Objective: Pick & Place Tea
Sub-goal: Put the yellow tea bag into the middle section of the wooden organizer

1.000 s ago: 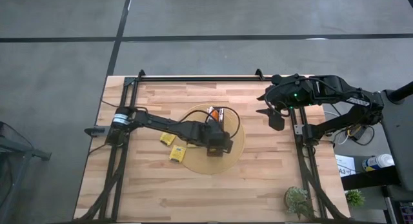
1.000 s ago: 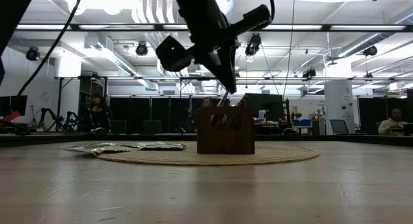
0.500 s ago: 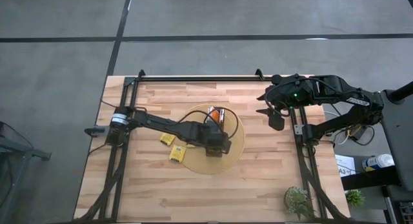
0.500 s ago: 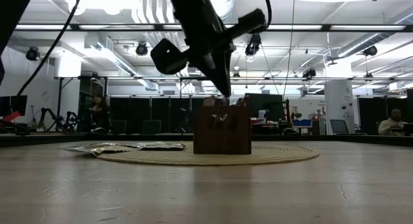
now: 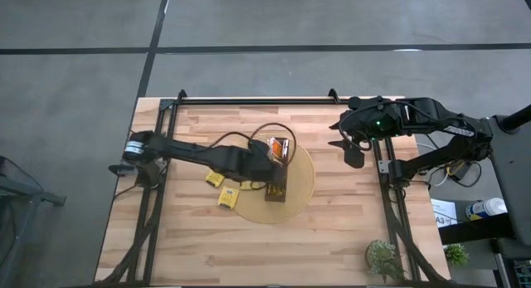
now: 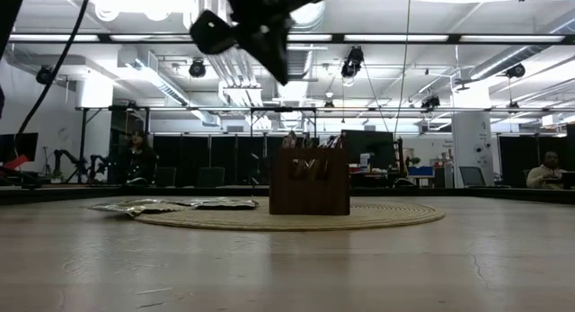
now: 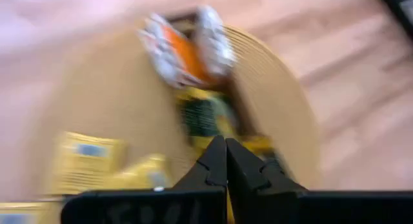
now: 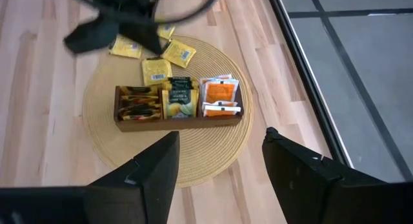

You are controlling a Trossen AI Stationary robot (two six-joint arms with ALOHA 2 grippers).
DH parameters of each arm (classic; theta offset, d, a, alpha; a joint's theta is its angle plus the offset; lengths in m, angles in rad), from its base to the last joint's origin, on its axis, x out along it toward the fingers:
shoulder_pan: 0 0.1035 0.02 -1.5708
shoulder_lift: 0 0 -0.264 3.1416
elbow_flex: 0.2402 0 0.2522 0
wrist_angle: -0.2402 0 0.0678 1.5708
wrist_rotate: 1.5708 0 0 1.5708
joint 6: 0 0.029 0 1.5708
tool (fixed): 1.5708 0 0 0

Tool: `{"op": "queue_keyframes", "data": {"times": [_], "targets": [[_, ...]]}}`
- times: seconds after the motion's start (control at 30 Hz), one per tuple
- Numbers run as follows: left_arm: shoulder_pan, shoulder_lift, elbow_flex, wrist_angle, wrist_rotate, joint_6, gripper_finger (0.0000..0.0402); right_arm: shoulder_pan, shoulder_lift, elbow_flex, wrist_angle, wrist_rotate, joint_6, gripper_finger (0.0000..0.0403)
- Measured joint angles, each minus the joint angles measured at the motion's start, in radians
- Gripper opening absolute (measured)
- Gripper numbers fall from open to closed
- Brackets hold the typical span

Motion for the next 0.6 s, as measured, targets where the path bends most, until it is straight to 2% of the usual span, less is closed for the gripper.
{"op": "queue_keyframes", "data": {"times": [0.17, 0.3, 0.43, 0.6], "targets": [[0.002, -0.067, -0.004, -0.157, -0.079, 0.012, 0.0, 0.0, 0.0, -0.013, 0.034, 0.0, 0.045, 0.0219], [0.018, -0.099, -0.047, -0.16, -0.051, 0.089, 0.0018, 0.0, 0.001, -0.021, 0.074, 0.001, 0.052, 0.0219], [0.041, -0.125, -0.091, -0.178, 0.025, 0.167, 0.0068, 0.0, 0.015, -0.026, 0.112, 0.001, 0.064, 0.0219], [0.071, -0.168, -0.191, -0.185, 0.081, 0.182, 0.0151, 0.0, 0.052, -0.026, 0.142, 0.002, 0.105, 0.0219]]}}
